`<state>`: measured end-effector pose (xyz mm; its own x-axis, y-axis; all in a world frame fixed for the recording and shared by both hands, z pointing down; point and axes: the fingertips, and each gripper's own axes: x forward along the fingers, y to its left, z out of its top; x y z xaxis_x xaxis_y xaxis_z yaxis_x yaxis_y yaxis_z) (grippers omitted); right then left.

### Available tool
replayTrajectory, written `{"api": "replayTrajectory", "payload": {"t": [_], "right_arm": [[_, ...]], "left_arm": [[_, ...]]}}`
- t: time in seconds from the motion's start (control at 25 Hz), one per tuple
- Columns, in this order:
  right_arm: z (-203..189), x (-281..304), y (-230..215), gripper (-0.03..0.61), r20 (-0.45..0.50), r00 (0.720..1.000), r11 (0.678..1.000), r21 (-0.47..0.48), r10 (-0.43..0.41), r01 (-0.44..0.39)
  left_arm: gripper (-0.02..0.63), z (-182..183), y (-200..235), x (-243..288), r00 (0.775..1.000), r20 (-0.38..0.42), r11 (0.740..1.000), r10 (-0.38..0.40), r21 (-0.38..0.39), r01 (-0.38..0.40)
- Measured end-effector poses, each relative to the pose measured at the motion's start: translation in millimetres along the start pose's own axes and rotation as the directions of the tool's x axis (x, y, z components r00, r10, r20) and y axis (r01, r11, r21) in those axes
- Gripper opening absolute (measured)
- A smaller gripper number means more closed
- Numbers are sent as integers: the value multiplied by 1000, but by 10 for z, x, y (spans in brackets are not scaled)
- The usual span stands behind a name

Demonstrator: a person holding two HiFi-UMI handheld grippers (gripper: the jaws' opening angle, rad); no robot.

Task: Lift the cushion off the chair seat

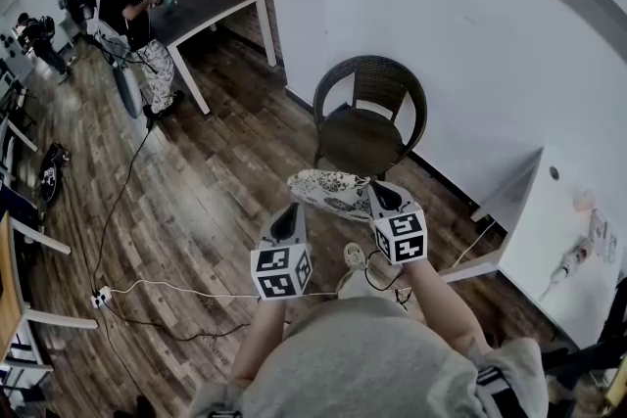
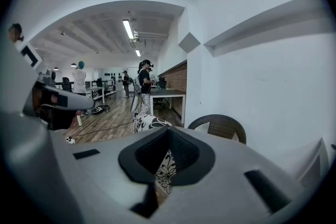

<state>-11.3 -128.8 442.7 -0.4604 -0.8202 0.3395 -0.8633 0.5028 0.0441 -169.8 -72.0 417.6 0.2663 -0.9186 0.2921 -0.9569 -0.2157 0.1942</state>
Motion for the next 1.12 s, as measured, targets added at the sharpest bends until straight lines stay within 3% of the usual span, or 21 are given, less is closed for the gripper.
{"api": "replayTrajectory", "payload": {"t": [1.12], "right_arm": [[6,126,104,3,-2,1000,1000,21,-5,5]], "left_arm": [[14,-58,109,46,1000,-29,1000,-5,1,5]]}}
